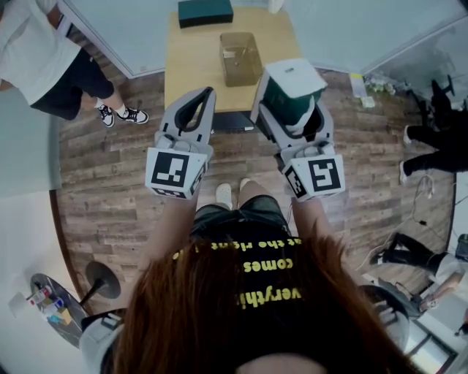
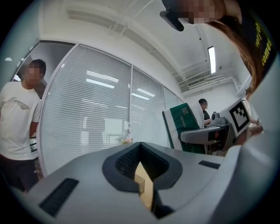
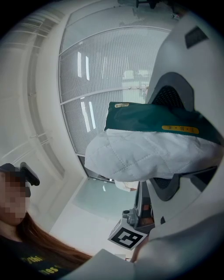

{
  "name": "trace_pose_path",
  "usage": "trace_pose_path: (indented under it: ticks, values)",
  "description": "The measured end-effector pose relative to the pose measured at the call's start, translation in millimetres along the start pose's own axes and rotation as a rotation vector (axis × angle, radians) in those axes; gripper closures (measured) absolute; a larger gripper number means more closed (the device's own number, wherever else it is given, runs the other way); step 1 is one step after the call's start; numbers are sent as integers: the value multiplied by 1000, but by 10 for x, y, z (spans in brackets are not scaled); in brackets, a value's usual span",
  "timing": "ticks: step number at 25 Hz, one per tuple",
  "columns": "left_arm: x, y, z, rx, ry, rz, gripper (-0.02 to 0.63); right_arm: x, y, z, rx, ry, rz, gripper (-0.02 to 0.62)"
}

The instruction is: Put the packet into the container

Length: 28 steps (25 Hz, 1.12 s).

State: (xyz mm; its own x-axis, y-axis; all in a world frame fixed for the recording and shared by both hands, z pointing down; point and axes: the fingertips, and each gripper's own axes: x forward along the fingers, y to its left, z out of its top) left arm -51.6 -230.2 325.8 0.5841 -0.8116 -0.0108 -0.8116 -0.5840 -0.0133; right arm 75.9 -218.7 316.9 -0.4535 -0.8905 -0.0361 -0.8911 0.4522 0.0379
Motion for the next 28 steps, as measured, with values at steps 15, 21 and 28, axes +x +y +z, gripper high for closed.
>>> trace_pose_path:
  ticks: [15,21,28]
  values:
    - [875,404,9,-1,-19,92,606,906,-535,-30,-8,-5,109,213]
    - [1236,436,-4,7,-20,125,606,1109,-825,-46,-16,-13,137,212]
    - [1379,656,22,19,-17,168,606,1366,-912,-107,-8,3,157,212]
